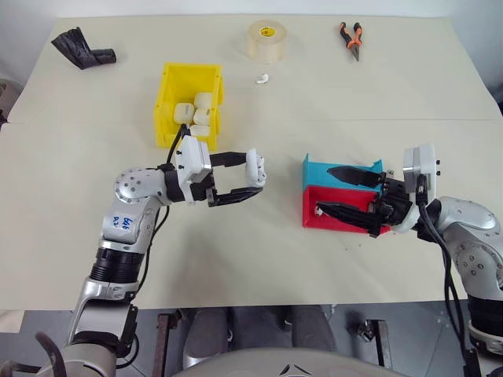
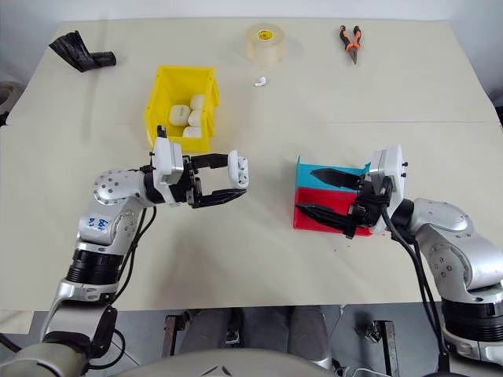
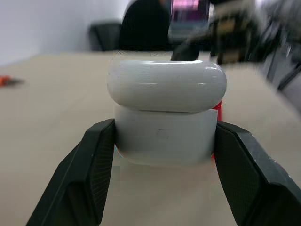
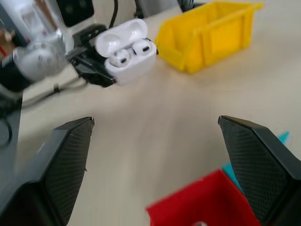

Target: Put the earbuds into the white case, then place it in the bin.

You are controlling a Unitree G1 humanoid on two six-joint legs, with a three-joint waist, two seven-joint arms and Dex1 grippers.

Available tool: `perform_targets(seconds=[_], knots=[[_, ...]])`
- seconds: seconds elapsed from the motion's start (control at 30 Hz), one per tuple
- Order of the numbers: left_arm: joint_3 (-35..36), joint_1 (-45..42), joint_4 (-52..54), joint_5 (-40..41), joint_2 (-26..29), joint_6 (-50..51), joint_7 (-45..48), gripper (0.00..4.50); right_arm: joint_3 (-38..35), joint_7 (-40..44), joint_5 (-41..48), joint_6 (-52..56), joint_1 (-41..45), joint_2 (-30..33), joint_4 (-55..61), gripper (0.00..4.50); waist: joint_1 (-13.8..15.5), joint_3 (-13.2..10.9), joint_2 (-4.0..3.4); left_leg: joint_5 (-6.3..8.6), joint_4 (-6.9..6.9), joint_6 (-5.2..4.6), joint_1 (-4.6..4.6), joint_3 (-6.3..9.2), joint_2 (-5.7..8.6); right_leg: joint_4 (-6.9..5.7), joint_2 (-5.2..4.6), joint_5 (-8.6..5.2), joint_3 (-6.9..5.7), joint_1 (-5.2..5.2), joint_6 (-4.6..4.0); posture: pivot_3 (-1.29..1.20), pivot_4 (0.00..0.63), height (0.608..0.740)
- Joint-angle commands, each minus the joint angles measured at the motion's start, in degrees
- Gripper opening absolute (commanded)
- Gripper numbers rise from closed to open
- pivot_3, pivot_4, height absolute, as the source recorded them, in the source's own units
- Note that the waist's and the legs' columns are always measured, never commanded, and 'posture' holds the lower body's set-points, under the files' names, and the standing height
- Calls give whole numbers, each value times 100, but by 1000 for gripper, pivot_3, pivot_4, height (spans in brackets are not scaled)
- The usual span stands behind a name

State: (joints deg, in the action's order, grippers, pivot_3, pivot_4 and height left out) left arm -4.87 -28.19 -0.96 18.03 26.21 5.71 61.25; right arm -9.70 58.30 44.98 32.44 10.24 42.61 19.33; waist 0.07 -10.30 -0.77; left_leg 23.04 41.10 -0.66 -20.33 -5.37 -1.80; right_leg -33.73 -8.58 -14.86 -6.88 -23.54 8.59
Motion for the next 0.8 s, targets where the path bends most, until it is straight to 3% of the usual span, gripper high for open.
perform_targets(seconds=[0.03,0.33,0.57,0.8], knots=[[-252,-37,217,-315,271,-192,187,2777,49,176,-271,-204,177,185,38,3216,2,0,1,0,0,0,0,0,0,0,0,0,0,0,0,0,150,740],[-636,-247,320,-697,284,182,-105,2777,985,-137,-546,272,1356,-90,349,119,4,-1,1,0,2,0,-3,2,-1,-1,0,0,-2,-1,0,0,150,740],[-980,-481,344,-945,34,345,-263,2777,1641,-494,-672,805,1995,-467,449,38,10,-1,2,0,6,0,-7,4,-1,-3,0,0,-4,-3,0,0,150,740],[-962,-464,427,-919,-65,400,-341,2777,1925,-625,-944,943,2090,-666,251,38,2,-1,2,0,6,0,-7,4,-1,-2,0,0,-5,-4,0,0,150,740]])
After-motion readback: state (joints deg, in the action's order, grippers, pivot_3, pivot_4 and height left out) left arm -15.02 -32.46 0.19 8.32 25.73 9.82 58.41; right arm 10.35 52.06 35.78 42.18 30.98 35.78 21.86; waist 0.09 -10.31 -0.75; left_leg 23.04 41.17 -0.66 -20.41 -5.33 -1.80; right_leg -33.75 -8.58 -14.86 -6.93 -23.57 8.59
